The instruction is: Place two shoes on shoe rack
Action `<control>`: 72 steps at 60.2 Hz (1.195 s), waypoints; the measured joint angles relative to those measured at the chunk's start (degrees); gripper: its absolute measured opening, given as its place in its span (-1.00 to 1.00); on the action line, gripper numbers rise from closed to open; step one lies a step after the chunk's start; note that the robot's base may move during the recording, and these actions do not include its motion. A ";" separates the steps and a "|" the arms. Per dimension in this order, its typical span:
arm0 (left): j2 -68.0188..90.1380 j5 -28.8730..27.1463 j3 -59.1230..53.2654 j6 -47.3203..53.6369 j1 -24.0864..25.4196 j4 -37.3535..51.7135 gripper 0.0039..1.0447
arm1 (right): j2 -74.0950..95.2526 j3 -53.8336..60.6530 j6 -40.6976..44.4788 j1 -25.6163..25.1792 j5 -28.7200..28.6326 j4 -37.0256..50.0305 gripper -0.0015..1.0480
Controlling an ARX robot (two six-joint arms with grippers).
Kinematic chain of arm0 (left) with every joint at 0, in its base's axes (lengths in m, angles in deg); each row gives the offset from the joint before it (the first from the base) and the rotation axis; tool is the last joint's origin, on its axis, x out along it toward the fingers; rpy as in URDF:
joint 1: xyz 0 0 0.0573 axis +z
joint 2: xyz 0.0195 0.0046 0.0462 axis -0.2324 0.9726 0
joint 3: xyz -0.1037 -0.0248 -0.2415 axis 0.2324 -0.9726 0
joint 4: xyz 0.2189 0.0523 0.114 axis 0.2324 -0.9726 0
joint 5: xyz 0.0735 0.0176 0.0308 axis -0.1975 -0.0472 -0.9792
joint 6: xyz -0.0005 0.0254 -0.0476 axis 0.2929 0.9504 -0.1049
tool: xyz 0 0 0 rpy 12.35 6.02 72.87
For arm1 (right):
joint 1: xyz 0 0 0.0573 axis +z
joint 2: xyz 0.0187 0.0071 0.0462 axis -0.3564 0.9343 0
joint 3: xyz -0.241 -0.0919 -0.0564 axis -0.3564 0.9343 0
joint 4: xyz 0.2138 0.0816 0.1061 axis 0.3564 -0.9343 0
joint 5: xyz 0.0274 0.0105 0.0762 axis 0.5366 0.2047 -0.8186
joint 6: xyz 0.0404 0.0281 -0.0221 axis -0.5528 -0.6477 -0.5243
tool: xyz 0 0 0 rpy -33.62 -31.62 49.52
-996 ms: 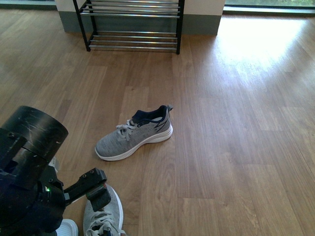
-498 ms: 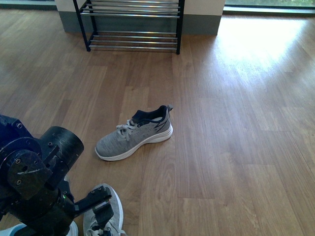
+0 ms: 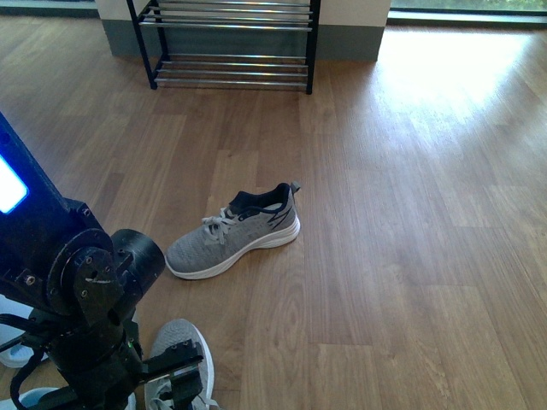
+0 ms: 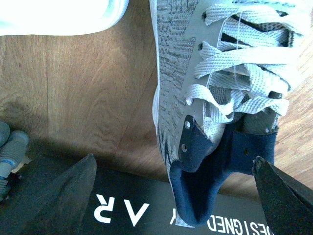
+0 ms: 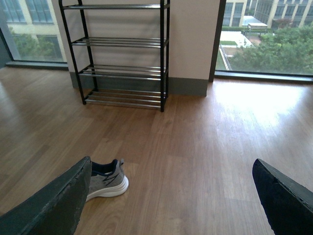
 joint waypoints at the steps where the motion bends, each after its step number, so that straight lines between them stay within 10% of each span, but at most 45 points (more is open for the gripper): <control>1: 0.28 -0.20 0.31 0.50 0.00 -0.33 0.83 | 0.02 0.00 0.00 0.00 0.00 0.00 0.82; 28: 7.72 1.90 7.26 5.86 0.76 -3.50 0.82 | 0.00 0.00 0.00 0.00 0.00 0.00 0.82; 60: 11.56 5.05 10.43 4.70 1.95 -6.60 -0.94 | 0.00 0.00 0.00 0.00 0.00 0.00 0.82; 72: 11.56 4.57 10.21 4.17 2.25 -5.86 -0.97 | 0.02 0.00 0.00 0.00 0.00 0.00 0.82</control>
